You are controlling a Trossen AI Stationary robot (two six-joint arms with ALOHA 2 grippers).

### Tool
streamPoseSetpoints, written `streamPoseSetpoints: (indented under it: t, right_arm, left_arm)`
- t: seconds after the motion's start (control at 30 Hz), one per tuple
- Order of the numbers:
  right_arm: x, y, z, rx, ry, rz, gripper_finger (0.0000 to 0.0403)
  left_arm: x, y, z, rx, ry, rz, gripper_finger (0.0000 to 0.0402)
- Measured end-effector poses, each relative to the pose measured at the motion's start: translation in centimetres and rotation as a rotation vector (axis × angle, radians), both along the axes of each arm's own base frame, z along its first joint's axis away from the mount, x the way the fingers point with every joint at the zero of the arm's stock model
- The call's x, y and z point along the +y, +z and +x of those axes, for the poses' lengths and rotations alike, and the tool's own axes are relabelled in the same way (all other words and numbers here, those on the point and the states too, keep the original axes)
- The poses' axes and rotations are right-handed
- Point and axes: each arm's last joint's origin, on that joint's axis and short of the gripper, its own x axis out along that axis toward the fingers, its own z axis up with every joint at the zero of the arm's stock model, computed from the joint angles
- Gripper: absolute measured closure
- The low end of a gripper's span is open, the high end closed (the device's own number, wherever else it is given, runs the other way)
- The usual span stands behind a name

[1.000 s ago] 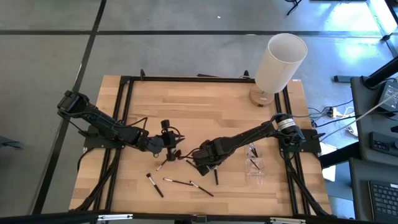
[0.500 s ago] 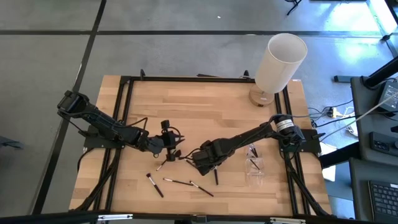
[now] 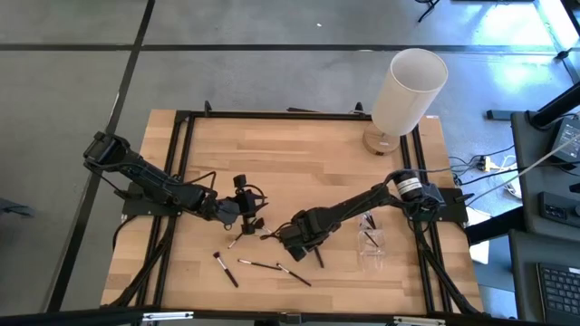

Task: Put items in baskets/containers
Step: Put the right powder brush into the middle section of the transparent organizer

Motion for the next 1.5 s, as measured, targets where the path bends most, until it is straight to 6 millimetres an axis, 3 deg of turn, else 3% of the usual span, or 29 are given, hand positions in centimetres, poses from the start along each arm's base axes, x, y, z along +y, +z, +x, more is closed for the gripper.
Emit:
streamPoseSetpoints:
  t: [0.17,0.3,0.53,0.7,0.93,1.2,1.37,1.5]
  right_arm:
    - [0.0,-0.1,0.0,0.004,0.082,0.0,0.0345]
    - [-0.5,1.0,-0.3,-0.014,0.134,-0.041,0.0353]
    - [-0.9,7.4,-1.9,-0.201,0.138,-0.202,0.0333]
    - [0.6,13.1,-5.3,-0.388,0.176,-0.428,0.0348]
    - [3.0,17.7,-11.8,-0.438,0.224,-0.464,0.0338]
    - [5.7,17.9,-17.5,-0.346,0.211,-0.52,0.0345]
    - [7.1,15.6,-19.3,-0.408,0.169,-0.622,0.034]
    - [7.0,12.5,-20.1,-0.367,0.149,-0.664,0.0341]
  left_arm:
    - [0.0,0.0,0.0,0.001,0.001,0.0,0.0327]
    - [0.0,0.0,0.0,-0.001,0.004,-0.005,0.0327]
    - [0.0,-0.1,0.0,0.004,0.006,-0.015,0.0325]
    - [0.0,-0.1,-0.1,0.006,0.002,-0.02,0.0325]
    - [0.0,-0.1,-0.1,0.006,0.003,-0.021,0.0325]
    - [0.0,-0.1,0.0,0.002,0.003,-0.022,0.0325]
    - [0.0,-0.1,0.0,0.002,0.002,-0.024,0.0325]
    - [0.0,-0.1,0.0,0.002,0.002,-0.024,0.0325]
